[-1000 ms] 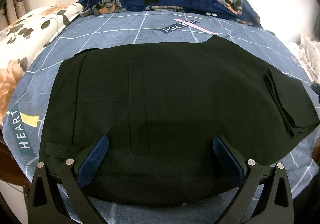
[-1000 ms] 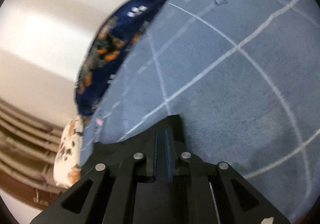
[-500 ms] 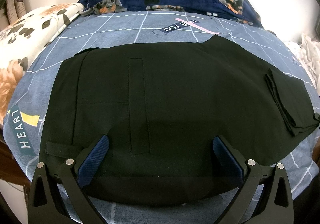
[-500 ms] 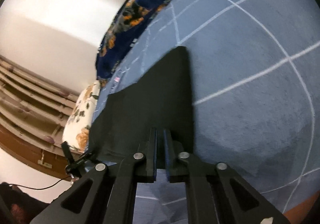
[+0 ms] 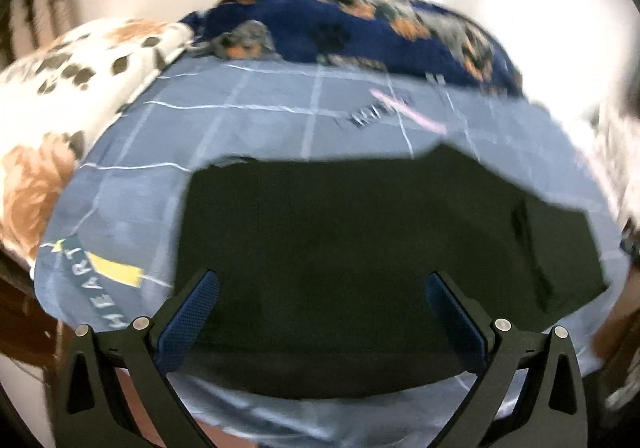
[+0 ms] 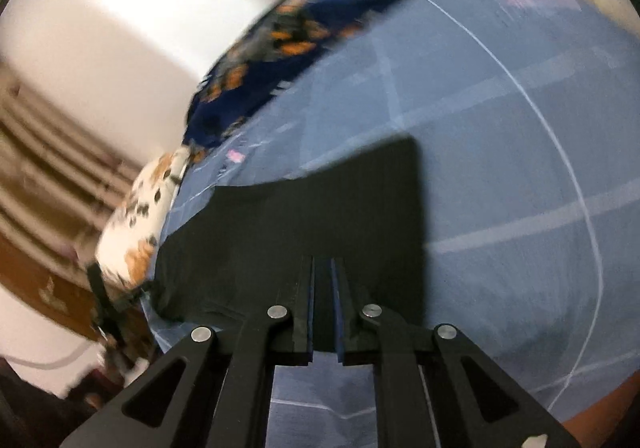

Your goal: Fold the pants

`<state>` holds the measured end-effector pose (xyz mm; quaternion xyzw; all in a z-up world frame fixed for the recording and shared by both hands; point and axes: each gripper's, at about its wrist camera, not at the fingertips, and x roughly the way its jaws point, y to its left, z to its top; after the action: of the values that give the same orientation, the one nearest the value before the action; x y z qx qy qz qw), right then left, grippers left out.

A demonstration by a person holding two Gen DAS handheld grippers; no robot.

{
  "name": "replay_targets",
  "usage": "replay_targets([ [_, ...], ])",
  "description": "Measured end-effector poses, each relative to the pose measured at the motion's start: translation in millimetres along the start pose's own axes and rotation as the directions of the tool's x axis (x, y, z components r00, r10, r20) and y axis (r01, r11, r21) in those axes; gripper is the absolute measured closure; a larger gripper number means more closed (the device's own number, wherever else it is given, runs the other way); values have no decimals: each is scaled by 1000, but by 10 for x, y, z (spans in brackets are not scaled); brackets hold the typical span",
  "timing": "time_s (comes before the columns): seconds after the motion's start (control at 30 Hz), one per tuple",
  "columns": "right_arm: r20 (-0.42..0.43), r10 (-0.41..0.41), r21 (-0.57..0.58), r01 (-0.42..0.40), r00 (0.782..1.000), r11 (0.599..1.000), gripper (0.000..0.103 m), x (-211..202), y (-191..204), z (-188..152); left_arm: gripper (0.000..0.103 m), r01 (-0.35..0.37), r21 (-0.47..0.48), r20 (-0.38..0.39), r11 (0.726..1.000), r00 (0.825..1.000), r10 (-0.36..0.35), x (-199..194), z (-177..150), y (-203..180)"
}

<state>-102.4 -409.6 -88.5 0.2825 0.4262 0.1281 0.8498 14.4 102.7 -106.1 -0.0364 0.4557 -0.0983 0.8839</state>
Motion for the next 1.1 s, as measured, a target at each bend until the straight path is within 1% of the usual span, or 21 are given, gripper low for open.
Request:
replay_targets([
  [0.03, 9, 11, -29, -11, 1000, 1000, 82, -18, 139, 52, 0, 7, -24, -7, 1000, 1000, -7, -42, 33, 142],
  [0.1, 27, 65, -54, -64, 998, 996, 57, -28, 368, 125, 0, 15, -76, -31, 997, 999, -18, -93, 57, 557],
  [0.17, 29, 132, -63, -130, 991, 990, 54, 40, 570, 157, 1, 6, -128, -60, 992, 998, -13, -109, 9, 957],
  [0.2, 24, 161, -59, -159, 987, 986, 54, 91, 647, 150, 2, 16, -154, -68, 988, 997, -27, -109, -23, 1115],
  [0.23, 15, 193, -46, -192, 981, 980, 53, 159, 713, 130, 6, 39, -189, -72, 981, 996, -54, -103, -67, 1257],
  [0.27, -4, 224, -27, -224, 975, 974, 51, 243, 770, 111, 15, 79, -240, -74, 968, 992, -99, -108, -134, 1425],
  [0.33, -46, 257, 3, -258, 965, 966, 51, 429, 859, 50, 26, 163, -355, -89, 921, 974, -207, -68, -271, 1744],
  [0.37, -72, 261, 11, -261, 963, 965, 51, 532, 901, 10, 27, 197, -406, -94, 892, 962, -255, -54, -362, 1856],
  [0.4, -97, 257, 12, -257, 961, 966, 51, 618, 943, -24, 27, 242, -458, -83, 855, 946, -312, -54, -454, 2017],
  [0.43, -122, 248, 11, -249, 961, 969, 51, 700, 984, -61, 27, 274, -478, -69, 835, 936, -346, -76, -507, 2088],
  [0.5, -155, 238, 14, -239, 959, 971, 51, 819, 1034, -118, 27, 311, -484, -54, 818, 923, -382, -127, -566, 2144],
  [0.53, -166, 242, 21, -241, 956, 970, 51, 871, 1058, -143, 27, 313, -485, -57, 817, 921, -386, -134, -575, 2149],
  [0.6, -180, 245, 42, -241, 953, 970, 50, 946, 1061, -173, 27, 282, -497, -94, 821, 923, -374, -87, -574, 2234],
  [0.67, -184, 255, 62, -248, 949, 967, 50, 990, 1058, -191, 27, 281, -490, -102, 825, 922, -374, -66, -585, 2252],
  [0.77, -194, 258, 74, -248, 947, 966, 44, 1049, 1092, -238, 27, 338, -454, -79, 824, 906, -415, -87, -553, 2245],
  [0.8, -200, 253, 74, -243, 947, 967, 42, 1070, 1100, -257, 27, 354, -418, -68, 836, 906, -418, -124, -525, 2224],
  [0.9, -226, 245, 87, -231, 943, 969, 41, 1152, 1108, -304, 27, 320, -292, -77, 901, 932, -356, -148, -387, 2110],
  [0.97, -239, 239, 101, -221, 941, 970, 39, 1205, 1104, -328, 27, 280, -242, -110, 929, 943, -313, -105, -346, 2102],
  [1.0, -241, 240, 107, -220, 940, 970, 39, 1222, 1106, -337, 27, 270, -230, -131, 935, 943, -305, -78, -348, 2139],
  [1.03, -242, 244, 115, -222, 939, 968, 39, 1232, 1104, -340, 27, 272, -228, -150, 935, 939, -310, -41, -332, 2133],
  [1.1, -239, 244, 120, -221, 940, 968, 36, 1227, 1101, -340, 28, 339, -241, -208, 909, 897, -389, 24, -380, 2182],
])
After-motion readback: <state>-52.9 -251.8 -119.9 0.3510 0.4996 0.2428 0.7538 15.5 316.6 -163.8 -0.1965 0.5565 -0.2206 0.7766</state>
